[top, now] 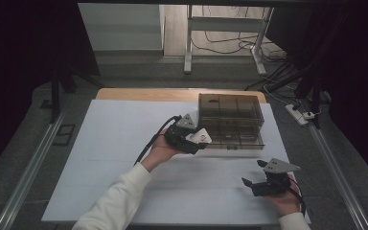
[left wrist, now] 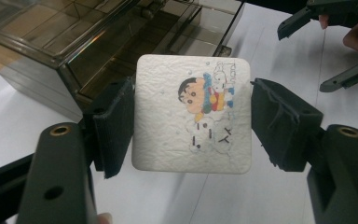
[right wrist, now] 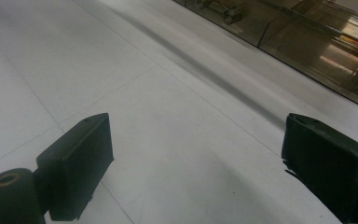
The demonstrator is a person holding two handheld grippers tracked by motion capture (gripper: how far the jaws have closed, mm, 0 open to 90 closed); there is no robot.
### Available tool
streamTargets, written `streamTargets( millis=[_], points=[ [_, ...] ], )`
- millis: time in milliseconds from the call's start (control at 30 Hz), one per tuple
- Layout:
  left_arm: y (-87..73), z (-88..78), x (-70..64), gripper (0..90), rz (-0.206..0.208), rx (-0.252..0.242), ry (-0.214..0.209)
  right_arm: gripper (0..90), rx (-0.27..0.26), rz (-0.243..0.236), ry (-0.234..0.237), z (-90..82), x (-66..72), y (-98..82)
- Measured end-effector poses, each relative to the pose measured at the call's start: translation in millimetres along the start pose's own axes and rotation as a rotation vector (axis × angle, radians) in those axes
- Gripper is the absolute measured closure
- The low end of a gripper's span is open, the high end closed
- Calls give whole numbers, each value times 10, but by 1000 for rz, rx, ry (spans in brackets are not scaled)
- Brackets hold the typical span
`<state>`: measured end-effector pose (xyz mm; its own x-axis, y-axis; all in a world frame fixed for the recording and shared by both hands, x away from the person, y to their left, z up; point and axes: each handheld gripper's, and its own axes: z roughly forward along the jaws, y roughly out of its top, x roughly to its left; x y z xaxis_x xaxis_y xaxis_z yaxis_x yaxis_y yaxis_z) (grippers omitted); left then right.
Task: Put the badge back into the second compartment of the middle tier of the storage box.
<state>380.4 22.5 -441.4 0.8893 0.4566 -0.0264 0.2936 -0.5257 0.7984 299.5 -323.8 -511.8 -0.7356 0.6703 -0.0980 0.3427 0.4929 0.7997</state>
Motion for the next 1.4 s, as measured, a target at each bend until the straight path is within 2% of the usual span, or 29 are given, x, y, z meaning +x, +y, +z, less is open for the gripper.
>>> streamTargets(
  millis=[567,700,833,1267,1400],
  points=[
    [173,218,61,326,6,19,-13,86,2,1,3,1,-3,-1],
    [225,289,89,326,10,39,-21,86,4,0,1,2,-5,-1],
    [282,337,116,326,-6,35,-39,86,4,1,2,1,-4,0],
    [400,470,145,326,0,48,-56,87,1,3,12,13,-2,0],
    [412,496,167,326,-8,49,-62,112,-2,2,13,10,-1,0]
  ],
)
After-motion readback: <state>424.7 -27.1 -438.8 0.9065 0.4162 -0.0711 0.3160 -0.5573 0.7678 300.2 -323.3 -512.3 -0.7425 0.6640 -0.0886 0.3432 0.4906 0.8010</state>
